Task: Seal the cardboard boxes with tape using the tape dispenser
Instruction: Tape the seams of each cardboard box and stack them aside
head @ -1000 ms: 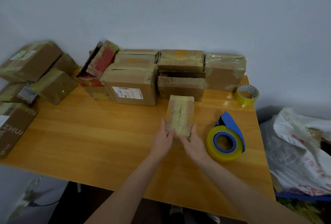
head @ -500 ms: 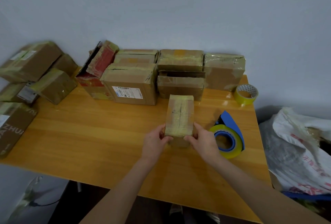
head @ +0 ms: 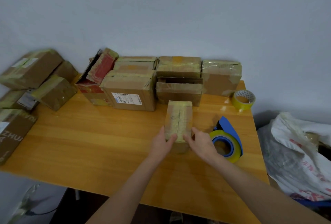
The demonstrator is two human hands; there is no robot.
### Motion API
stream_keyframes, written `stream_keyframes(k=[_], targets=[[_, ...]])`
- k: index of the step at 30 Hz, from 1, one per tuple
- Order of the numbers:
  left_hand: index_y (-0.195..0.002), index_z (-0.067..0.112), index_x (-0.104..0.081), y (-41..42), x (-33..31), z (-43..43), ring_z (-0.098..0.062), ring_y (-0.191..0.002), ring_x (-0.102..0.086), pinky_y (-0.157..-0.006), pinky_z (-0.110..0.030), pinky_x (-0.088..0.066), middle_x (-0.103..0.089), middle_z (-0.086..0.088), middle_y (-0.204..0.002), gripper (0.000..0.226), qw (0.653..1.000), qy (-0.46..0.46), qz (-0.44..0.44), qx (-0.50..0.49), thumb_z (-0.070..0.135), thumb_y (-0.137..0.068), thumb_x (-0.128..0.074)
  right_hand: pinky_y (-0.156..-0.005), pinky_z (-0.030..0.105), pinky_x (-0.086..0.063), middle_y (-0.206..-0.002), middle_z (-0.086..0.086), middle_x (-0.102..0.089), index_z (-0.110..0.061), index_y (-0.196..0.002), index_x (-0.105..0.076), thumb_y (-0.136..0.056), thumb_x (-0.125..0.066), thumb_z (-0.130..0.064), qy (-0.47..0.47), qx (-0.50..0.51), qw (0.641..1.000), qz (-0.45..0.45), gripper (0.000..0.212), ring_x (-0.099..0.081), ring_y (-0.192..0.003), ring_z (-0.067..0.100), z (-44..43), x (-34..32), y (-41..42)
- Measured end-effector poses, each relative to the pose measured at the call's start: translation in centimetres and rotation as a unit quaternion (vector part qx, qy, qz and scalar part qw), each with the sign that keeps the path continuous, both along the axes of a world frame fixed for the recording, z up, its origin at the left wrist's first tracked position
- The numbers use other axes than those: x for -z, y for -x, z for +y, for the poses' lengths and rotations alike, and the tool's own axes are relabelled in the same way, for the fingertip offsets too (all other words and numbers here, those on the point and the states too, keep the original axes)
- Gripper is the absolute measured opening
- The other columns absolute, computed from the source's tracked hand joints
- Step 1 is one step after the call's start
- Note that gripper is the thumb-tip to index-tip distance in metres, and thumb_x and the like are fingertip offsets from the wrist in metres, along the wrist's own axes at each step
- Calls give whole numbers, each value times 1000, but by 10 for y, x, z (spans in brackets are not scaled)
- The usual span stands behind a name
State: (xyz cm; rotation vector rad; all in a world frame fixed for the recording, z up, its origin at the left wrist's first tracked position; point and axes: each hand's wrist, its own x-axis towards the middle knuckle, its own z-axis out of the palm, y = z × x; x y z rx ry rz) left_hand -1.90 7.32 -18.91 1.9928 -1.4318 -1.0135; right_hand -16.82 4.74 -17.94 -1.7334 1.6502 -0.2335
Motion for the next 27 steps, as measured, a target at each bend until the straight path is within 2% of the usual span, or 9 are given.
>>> stream_keyframes(k=[3,5,7,9,11,14,19,22,27], targets=[[-138,10,-43,-5,-1,-2,-22,-109,-58,-89,-31,-50,-59,-8,-128,41,1000,-1,-20,5,31,-103,-37,-67,41,-55,-89,9,-67,-12,-100,-54,-103,-38,-37,3,5,1000,-16,29,-67,-80,27,-2,3,5],[-148,12,-29,-4,-2,0,-22,-118,-53,-91,-27,-45,-52,-4,-135,48,1000,-10,-3,-2,32,-104,-33,-69,39,-51,-96,8,-66,-14,-105,-57,-104,-36,-36,-7,5,1000,-23,31,-65,-91,29,-3,4,5],[-151,16,-23,0,1,4,-22,-119,-53,-97,-34,-46,-50,-4,-139,52,999,-16,35,-8,36,-104,-33,-74,41,-53,-90,5,-64,-21,-93,-53,-105,-33,-36,-43,11,998,-51,28,-65,-90,30,-3,5,3],[-147,13,-29,0,4,1,-20,-110,-57,-93,-40,-50,-57,-5,-129,50,999,-22,28,-12,37,-104,-32,-80,46,-54,-94,7,-65,-19,-93,-53,-105,-31,-38,-64,25,996,-63,31,-66,-88,30,-5,7,2],[-141,11,-39,-3,0,-2,-20,-105,-59,-90,-36,-50,-61,-6,-122,44,1000,-18,-13,-7,34,-104,-30,-82,49,-55,-102,10,-66,-14,-105,-57,-104,-31,-39,-84,32,994,-67,36,-66,-88,30,-8,8,2],[-141,6,-41,-9,-6,-5,-24,-124,-50,-100,-31,-40,-53,-10,-137,43,999,-8,-37,-5,28,-105,-30,-89,47,-53,-117,9,-63,-12,-131,-51,-103,-36,-39,-126,61,985,-96,42,-64,-99,28,-9,3,2],[-149,13,-28,-16,-9,-9,-22,-131,-43,-103,-36,-43,-40,-8,-148,58,989,17,113,-94,36,-99,-46,-100,45,-46,-145,10,-44,-13,-149,-27,-92,-57,-49,-115,179,963,-167,73,-49,-125,29,-9,-5,3],[-152,16,-20,-20,-8,-14,-27,-133,-41,-105,-43,-42,-35,-9,-151,73,985,-49,143,-82,41,-93,-57,-95,45,-49,-148,11,-40,-17,-151,-22,-83,-67,-54,-156,216,943,-199,90,-45,-130,31,-3,-5,0],[-147,18,-34,-17,-22,-14,-24,-122,-51,-92,-38,-51,-49,-6,-140,55,976,-114,187,-13,27,-96,-55,-85,42,-57,-129,7,-58,-13,-143,-41,-89,-68,-24,-175,220,924,-258,60,-61,-109,26,4,-8,-6]])
